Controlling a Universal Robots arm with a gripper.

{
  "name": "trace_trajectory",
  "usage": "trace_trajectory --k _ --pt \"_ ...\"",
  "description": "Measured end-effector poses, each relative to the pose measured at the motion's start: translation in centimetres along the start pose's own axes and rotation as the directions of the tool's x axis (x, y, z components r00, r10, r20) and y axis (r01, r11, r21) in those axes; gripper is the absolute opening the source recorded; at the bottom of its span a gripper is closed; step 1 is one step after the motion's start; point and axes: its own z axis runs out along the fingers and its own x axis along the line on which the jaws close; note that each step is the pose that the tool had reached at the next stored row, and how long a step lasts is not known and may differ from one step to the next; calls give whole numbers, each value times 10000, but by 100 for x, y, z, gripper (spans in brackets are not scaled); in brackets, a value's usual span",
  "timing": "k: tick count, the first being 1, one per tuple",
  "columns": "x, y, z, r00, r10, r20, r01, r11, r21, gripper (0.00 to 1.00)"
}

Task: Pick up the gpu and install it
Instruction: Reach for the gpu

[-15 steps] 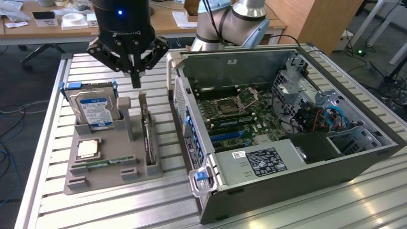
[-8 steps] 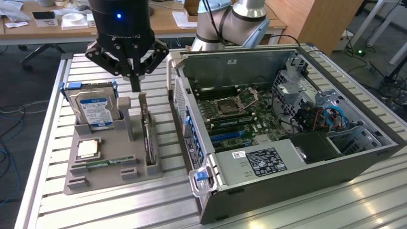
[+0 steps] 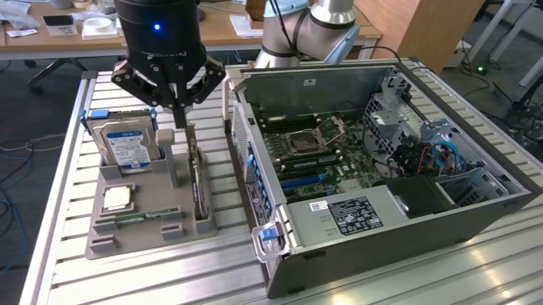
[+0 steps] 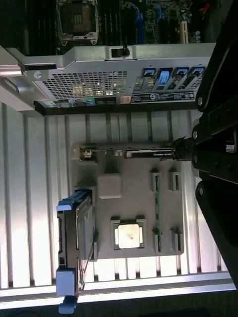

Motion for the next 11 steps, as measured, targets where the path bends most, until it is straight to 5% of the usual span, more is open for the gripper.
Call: trace_trajectory --k 11 --pt "52 -25 0 10000 0 1 0 10000 0 11"
